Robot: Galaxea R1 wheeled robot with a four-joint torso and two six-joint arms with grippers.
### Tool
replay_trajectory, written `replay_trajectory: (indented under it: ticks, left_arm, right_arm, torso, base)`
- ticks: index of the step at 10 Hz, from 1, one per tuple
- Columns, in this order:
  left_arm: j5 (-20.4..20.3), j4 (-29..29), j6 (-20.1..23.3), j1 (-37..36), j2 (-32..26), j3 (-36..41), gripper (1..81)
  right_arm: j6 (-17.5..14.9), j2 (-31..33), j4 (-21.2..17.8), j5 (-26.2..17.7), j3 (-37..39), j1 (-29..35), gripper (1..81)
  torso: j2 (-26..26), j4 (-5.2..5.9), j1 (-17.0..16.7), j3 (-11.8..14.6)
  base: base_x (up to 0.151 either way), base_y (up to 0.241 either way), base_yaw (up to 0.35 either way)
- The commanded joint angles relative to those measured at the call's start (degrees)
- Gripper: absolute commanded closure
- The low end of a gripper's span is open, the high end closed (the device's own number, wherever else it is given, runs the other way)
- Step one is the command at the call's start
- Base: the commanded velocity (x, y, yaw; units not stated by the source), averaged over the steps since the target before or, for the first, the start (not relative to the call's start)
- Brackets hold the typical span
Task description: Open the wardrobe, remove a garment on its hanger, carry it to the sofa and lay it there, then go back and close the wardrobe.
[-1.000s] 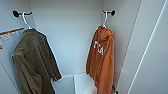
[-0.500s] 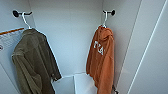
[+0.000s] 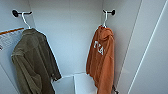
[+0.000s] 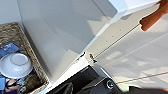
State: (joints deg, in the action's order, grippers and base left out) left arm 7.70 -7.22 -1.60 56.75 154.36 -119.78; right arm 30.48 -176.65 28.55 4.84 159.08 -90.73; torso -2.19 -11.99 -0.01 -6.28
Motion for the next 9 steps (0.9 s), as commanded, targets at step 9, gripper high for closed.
replay_trajectory:
  ticks: [9]
  left_arm:
    - [16.55, 1.86, -13.08, -35.06, 0.34, 8.16, 1.0]
  right_arm:
    - [-0.07, -0.13, 0.45, -3.08, -0.27, 2.88, 1.0]
  torso:
    - [0.05, 0.00, 0.03, -0.05]
  base:
    - [0.000, 0.000, 0.000]
